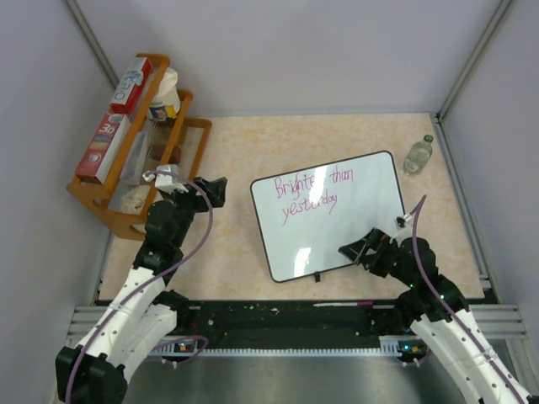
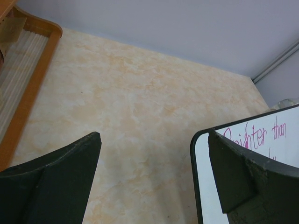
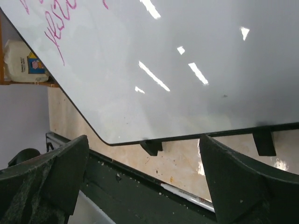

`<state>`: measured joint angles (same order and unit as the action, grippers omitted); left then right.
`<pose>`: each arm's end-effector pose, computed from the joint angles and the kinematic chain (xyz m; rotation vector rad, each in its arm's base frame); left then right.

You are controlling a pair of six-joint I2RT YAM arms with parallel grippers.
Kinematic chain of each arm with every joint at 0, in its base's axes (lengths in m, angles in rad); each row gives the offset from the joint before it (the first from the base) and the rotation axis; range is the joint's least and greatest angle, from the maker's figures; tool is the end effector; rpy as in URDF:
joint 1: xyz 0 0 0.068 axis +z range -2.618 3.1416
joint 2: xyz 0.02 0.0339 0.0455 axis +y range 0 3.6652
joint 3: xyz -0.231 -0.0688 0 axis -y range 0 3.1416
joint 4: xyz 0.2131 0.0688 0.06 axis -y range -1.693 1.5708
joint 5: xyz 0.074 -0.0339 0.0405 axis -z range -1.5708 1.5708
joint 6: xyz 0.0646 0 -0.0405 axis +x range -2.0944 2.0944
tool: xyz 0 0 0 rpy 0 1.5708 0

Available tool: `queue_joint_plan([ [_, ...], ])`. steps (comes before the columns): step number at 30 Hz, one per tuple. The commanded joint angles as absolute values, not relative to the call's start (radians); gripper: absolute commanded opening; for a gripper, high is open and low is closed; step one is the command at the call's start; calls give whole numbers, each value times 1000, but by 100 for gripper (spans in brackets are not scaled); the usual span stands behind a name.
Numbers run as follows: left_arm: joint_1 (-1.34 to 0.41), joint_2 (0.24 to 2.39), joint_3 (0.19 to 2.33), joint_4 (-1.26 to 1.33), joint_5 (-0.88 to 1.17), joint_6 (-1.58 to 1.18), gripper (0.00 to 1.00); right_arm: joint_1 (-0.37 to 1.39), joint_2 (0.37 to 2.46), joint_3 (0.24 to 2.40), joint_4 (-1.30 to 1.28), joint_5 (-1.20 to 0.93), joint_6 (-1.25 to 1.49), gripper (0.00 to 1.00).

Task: Write a sentence on the whiteboard
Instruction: Reset both arms

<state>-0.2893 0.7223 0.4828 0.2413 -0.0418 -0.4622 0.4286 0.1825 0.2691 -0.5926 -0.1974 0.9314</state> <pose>0.1987 -0.0563 0.2742 -0.1711 1.5871 -0.5557 0.1040 0.0614 0.1671 0.4292 2.1945 0.9988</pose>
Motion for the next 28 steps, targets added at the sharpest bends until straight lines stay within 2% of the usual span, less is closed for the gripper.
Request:
queue_joint_plan([
  [1,-287,735,472,318,-29,-454,99,417,256,365,-477,-101,780,99],
  [10,-287,764,459,330,-86,-422,99,419,572,485,-255,70,464,99],
  [14,-285,790,456,333,-127,-405,99,419,670,474,-94,176,428,99],
  [22,-287,844,440,370,-178,-371,99,411,704,410,196,342,247,99],
  [26,-287,882,430,400,-206,-358,95,374,687,306,415,400,149,99],
  [28,-287,896,428,393,-230,-338,97,341,707,215,550,439,164,99],
])
